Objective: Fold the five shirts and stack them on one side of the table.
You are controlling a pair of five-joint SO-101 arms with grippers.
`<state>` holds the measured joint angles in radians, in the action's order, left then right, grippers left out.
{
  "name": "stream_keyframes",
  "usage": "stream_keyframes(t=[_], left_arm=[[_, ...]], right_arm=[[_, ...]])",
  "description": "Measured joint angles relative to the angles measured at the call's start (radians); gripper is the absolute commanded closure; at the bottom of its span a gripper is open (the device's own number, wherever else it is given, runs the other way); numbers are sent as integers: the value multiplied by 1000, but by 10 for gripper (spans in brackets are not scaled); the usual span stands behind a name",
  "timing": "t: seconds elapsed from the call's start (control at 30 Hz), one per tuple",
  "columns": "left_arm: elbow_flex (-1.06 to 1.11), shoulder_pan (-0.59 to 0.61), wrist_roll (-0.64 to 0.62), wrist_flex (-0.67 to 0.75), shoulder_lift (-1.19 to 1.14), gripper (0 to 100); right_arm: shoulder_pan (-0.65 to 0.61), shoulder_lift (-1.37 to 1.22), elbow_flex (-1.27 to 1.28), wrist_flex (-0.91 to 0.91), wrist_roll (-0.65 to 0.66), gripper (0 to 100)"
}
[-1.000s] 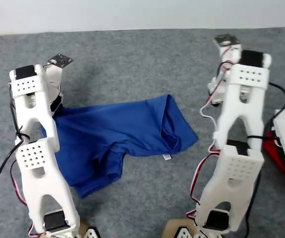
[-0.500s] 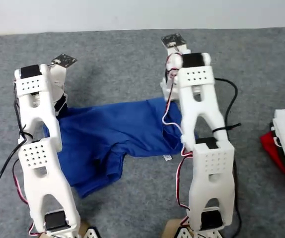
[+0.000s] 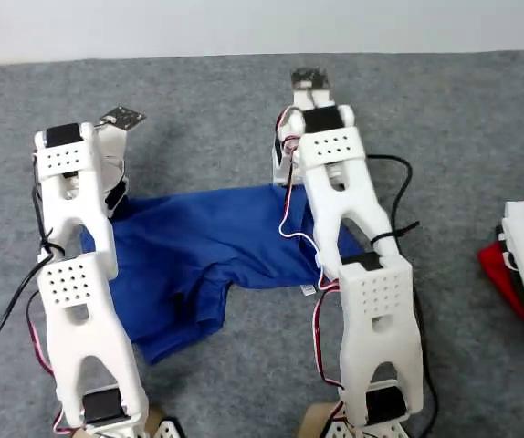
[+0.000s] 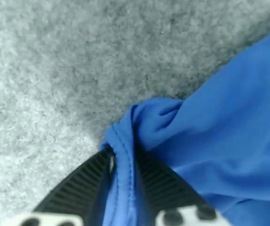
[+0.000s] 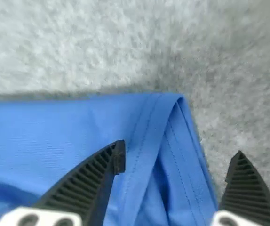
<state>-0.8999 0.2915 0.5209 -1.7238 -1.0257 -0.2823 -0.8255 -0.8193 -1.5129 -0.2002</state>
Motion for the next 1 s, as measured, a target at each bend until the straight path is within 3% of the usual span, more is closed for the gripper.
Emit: stream_keyframes(t=[0.27,0.5,1.0], left_arm=[[0,-2,0,0,0,976],[-2,-2,0,0,-3,976],[-2,-2,0,0,-3,976]], right_arm=[[-5,-71,0,40,0,660],[-5,-78,0,104,0,824],[25,-78,0,189,0,989]])
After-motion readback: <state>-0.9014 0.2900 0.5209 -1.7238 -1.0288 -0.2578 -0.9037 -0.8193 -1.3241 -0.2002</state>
